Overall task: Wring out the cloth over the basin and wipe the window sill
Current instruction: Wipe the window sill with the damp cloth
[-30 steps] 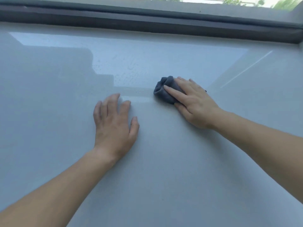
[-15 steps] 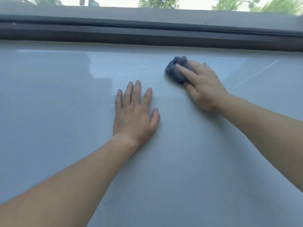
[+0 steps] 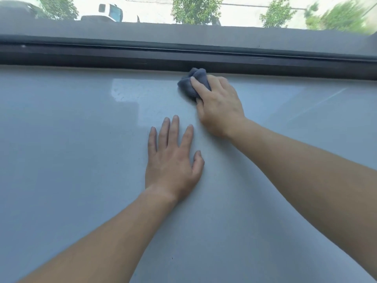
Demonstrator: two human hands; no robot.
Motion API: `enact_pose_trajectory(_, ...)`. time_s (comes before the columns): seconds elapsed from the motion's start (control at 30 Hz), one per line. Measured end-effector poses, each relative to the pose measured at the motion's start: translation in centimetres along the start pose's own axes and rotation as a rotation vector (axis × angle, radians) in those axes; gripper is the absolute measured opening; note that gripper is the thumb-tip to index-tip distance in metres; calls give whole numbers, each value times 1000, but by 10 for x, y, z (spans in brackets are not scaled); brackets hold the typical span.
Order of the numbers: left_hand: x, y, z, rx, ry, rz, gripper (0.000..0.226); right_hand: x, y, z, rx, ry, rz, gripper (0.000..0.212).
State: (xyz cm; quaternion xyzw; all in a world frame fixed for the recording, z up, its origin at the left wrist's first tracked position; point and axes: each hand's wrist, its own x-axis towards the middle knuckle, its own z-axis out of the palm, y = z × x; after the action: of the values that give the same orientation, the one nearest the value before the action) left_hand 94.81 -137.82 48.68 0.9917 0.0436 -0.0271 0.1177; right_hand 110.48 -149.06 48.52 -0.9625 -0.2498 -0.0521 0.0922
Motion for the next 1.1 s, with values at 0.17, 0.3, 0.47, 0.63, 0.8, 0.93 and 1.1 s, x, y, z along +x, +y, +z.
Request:
enact_pose_trajectory(0.17, -3, 0, -2, -4, -16, 3, 67, -40, 94, -23, 0, 73, 345, 57)
enact_pose_trajectory(0.3, -3, 0, -1, -9, -18, 7, 67, -49, 93, -19, 63, 131, 517, 54)
enact_pose_trajectory(0.47, -3, 0, 0, -18, -3, 7, 67, -76, 100, -25, 70, -2, 131, 53)
enact_pose_trajectory(0.63, -3, 0, 1, -58, 7, 9, 67, -51, 125, -29, 79, -12, 364, 53)
enact_pose_trajectory(0.8, -12, 7, -5, -252, 74, -1, 64, -137, 96, -38, 155, -80, 80, 56)
enact_pose_trajectory(0.93, -43, 52, -1, -251, 51, 72, 59, -152, 124, -41, 141, -180, -118, 54)
enact_pose_trajectory(1.1, -61, 93, 19, -204, -13, 18, 65, -76, 151, -37, 155, -56, 258, 54)
